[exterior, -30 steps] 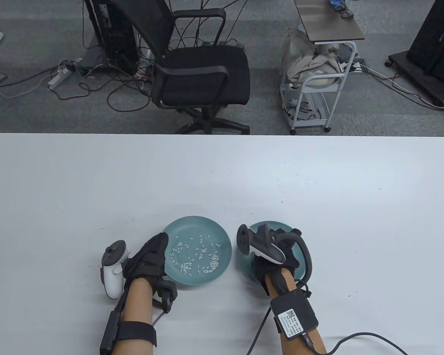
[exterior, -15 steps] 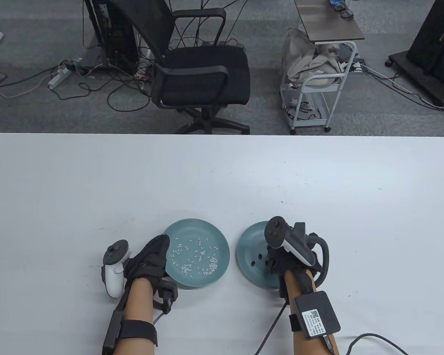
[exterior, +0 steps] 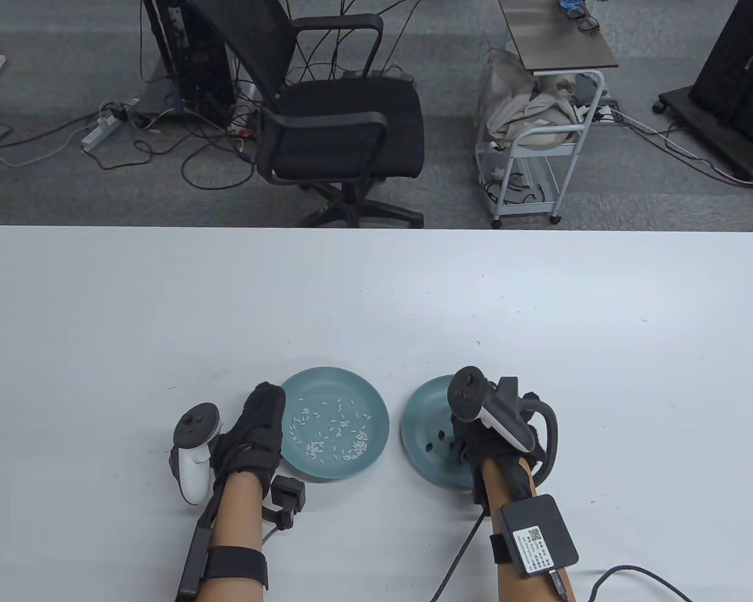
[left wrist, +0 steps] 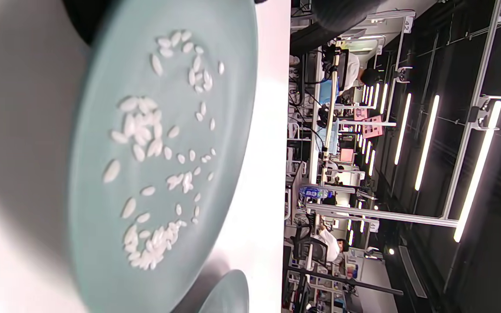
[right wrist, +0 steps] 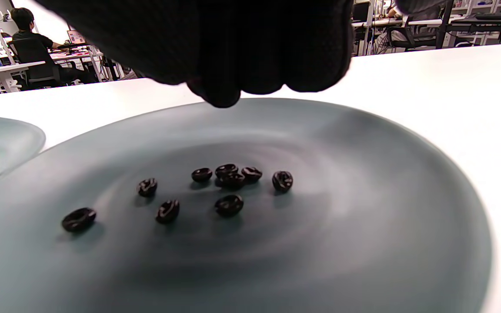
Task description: Pick coffee beans with hand pinch into plate
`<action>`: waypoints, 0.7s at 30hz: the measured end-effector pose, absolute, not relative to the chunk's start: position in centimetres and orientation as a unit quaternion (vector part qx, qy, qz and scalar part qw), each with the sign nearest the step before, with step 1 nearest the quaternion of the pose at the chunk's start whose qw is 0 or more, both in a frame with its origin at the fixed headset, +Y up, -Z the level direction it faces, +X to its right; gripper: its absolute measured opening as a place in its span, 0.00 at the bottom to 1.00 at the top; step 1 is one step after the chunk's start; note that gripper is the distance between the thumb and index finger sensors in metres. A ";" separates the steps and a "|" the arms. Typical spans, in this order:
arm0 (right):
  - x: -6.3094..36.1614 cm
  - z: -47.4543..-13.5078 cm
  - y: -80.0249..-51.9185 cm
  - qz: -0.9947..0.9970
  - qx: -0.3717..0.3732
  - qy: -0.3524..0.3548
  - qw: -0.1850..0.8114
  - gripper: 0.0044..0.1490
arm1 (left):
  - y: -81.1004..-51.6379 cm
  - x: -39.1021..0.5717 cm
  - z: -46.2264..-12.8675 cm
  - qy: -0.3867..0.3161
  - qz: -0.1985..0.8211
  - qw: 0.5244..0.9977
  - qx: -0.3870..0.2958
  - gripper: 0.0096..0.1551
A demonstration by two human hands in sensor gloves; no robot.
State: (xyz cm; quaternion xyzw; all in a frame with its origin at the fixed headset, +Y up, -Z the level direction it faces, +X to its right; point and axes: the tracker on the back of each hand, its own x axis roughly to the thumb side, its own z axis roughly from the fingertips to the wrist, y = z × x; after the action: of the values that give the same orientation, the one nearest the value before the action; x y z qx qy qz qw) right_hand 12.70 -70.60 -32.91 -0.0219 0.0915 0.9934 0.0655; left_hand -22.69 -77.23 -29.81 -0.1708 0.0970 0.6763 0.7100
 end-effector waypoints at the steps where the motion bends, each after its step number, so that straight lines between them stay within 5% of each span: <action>1: 12.7 -32.9 -70.6 0.993 -0.021 0.092 0.068 0.26 | -77.2 -22.7 -29.8 0.094 0.680 0.707 -0.170 0.44; 21: 13.3 -32.9 -70.5 0.992 -0.027 0.093 0.082 0.26 | -76.8 -22.5 -29.8 0.079 0.685 0.704 -0.169 0.44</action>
State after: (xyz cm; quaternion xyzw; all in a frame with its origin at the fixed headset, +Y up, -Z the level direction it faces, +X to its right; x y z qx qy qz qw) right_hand 13.29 -70.47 -32.88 -0.0265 0.0934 0.9919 0.0821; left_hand -22.47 -76.82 -29.78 -0.1690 0.0789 0.6850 0.7042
